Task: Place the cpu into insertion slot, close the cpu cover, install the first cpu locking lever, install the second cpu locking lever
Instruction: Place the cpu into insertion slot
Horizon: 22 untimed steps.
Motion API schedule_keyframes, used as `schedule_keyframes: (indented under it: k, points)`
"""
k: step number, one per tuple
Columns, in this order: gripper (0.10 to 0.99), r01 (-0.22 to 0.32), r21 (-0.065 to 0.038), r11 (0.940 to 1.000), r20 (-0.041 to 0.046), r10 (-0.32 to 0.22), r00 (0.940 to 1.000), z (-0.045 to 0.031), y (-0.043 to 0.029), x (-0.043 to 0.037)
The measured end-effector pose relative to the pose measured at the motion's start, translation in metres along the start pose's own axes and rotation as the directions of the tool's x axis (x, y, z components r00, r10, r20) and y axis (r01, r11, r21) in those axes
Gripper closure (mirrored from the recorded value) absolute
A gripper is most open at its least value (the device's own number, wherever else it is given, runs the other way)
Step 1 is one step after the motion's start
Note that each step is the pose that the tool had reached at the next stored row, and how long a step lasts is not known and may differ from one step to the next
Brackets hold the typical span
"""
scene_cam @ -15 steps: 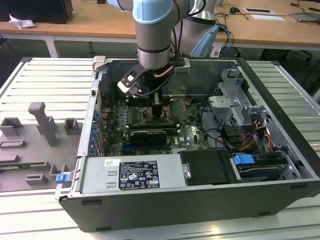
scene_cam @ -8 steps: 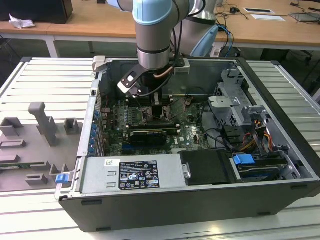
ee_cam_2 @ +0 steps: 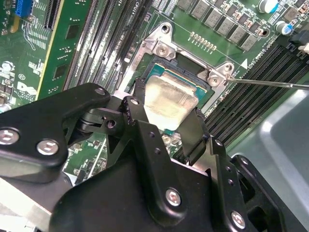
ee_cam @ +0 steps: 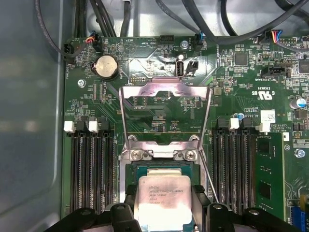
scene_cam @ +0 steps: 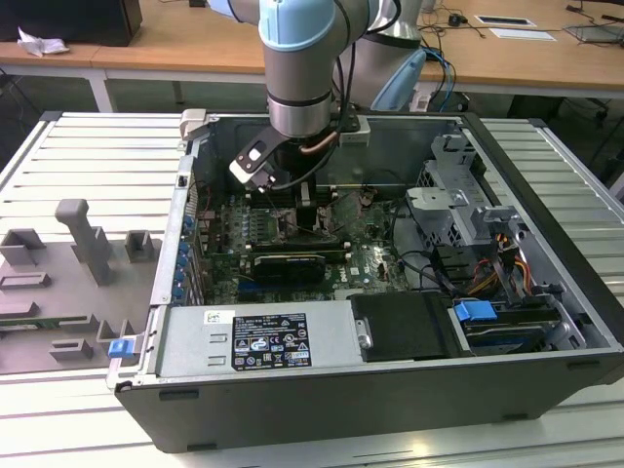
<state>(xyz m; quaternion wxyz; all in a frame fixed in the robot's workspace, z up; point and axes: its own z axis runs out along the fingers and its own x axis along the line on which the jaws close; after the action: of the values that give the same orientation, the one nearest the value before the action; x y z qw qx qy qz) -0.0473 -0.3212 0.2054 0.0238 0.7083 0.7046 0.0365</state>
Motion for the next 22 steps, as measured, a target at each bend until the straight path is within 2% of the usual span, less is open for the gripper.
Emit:
schedule_keyframes:
  k: [22]
  points:
    - [0.557, -0.007, 0.0, 1.0, 0.0007, 0.007, 1.0, 0.0062, -0.0005, -0.0001]
